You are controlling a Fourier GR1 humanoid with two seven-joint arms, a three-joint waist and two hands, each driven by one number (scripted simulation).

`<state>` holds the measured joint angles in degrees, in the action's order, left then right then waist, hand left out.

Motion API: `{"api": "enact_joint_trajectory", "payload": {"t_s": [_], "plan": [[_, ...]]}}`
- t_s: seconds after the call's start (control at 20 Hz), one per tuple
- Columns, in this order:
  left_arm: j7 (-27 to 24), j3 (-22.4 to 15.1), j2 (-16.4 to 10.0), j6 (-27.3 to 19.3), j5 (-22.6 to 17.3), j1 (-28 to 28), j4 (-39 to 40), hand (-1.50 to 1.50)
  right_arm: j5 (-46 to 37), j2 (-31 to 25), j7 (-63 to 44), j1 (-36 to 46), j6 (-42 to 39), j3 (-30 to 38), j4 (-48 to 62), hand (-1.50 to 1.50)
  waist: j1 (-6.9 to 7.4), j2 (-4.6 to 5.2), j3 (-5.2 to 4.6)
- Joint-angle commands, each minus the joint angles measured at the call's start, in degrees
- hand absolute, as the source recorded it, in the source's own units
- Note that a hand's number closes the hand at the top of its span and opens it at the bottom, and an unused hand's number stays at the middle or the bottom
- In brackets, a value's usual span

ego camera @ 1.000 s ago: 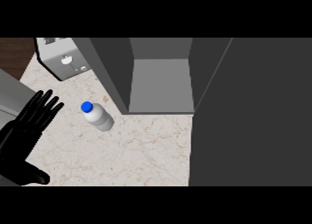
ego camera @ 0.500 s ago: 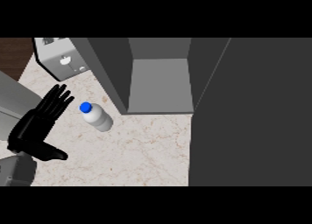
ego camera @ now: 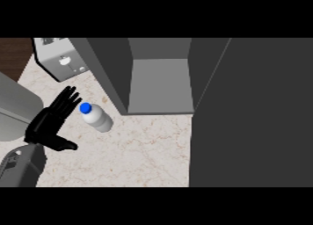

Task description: Pick up the bottled water, place it into the cabinet and close the cabinet

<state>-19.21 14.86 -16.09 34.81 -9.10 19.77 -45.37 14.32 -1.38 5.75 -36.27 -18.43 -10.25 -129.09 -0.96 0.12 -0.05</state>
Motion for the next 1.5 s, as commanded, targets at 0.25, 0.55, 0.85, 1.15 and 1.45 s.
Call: {"api": "enact_joint_trajectory", "payload": {"t_s": [0.25, 0.55, 0.85, 1.15, 1.45], "plan": [[-11.79, 0.55, -0.52, 0.61, 5.07, 9.83, 23.39, -1.5, -0.36, -0.01, 0.43, -0.72, -0.51, -1.32, -0.11, -1.5, -0.92, 0.41, -0.11], [-14.88, 0.03, -1.27, 2.55, 6.29, 10.66, 28.78, -1.5, 2.06, -1.19, 0.14, -0.5, -0.83, 1.37, -1.18, -1.5, -0.48, 0.31, -0.09], [-17.32, -0.2, 0.57, 2.16, 7.36, 13.41, 32.97, -1.5, -1.48, 0.16, 2.2, 1.32, -0.82, -0.8, 2.94, -1.5, -1.19, 0.63, -0.16], [-18.76, -0.03, -1.3, 5.09, 7.68, 12.62, 35.17, -1.5, -0.73, -0.23, 2.1, 0.14, -1.24, -1.15, 1.97, -1.5, -1.38, 0.72, -0.21], [-17.91, 0.7, 2.55, 6.57, 6.36, 12.53, 35.82, -1.5, 0.0, -0.85, 4.41, 1.18, -2.39, 1.22, 5.29, -1.5, -1.12, 0.55, -0.14]]}}
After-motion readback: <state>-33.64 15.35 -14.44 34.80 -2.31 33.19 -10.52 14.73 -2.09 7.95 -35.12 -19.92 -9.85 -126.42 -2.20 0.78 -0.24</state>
